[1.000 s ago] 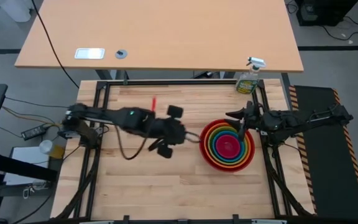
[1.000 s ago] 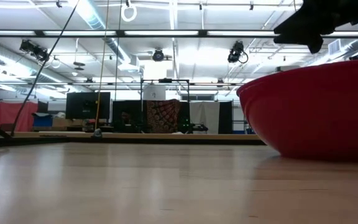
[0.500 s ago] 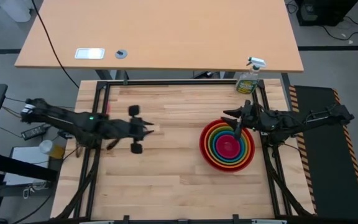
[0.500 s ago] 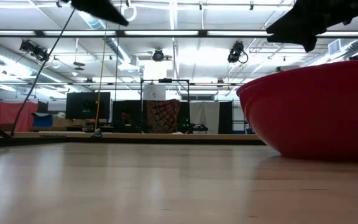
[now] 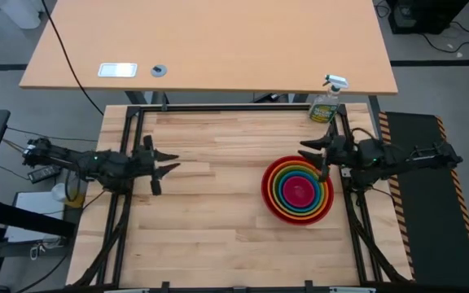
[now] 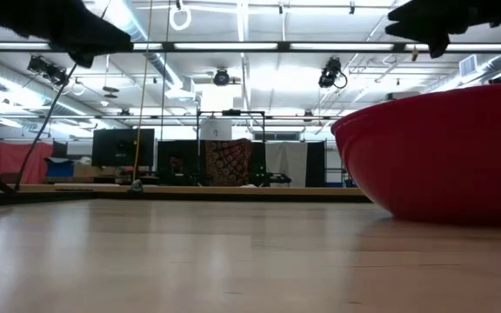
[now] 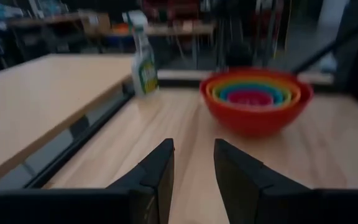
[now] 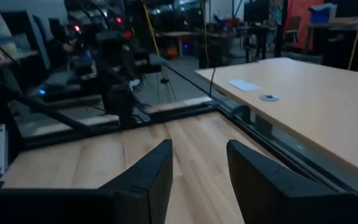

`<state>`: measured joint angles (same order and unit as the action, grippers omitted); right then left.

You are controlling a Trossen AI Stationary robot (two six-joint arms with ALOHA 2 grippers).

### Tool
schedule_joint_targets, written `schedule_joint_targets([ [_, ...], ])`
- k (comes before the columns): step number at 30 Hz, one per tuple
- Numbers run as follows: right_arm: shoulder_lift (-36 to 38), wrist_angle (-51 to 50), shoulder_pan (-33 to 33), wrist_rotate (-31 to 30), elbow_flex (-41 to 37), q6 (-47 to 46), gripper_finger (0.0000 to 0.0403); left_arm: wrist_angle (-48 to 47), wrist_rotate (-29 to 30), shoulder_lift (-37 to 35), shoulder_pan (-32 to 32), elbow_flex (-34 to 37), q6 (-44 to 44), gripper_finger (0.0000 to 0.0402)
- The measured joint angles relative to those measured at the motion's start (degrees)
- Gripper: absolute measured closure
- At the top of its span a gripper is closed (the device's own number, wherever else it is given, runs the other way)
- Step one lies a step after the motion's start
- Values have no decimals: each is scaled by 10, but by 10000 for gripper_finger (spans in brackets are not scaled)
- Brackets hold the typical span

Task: Nest bowls inside each other
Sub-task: Return to Home Position

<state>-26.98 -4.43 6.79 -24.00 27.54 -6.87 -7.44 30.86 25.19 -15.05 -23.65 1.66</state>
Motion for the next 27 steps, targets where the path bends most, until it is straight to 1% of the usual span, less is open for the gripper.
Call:
schedule_joint_targets([
  [4, 56, 1, -9, 11, -40, -10, 243, 95, 0, -59, 0, 75, -8, 286],
  [8, 101, 9, -20, 16, -86, -21, 243, 153, 0, -99, 0, 130, -17, 286],
  [14, 171, 78, -35, 20, -171, -15, 243, 248, -3, -129, 0, 190, -59, 286],
  [18, 215, 100, -41, 31, -211, -23, 243, 316, -39, -134, 0, 230, -76, 286],
  [24, 265, 99, -41, 31, -255, -40, 243, 313, -79, -133, 0, 232, -68, 286],
  [27, 268, 100, -41, 31, -268, -55, 243, 321, -80, -134, -7, 232, -63, 286],
])
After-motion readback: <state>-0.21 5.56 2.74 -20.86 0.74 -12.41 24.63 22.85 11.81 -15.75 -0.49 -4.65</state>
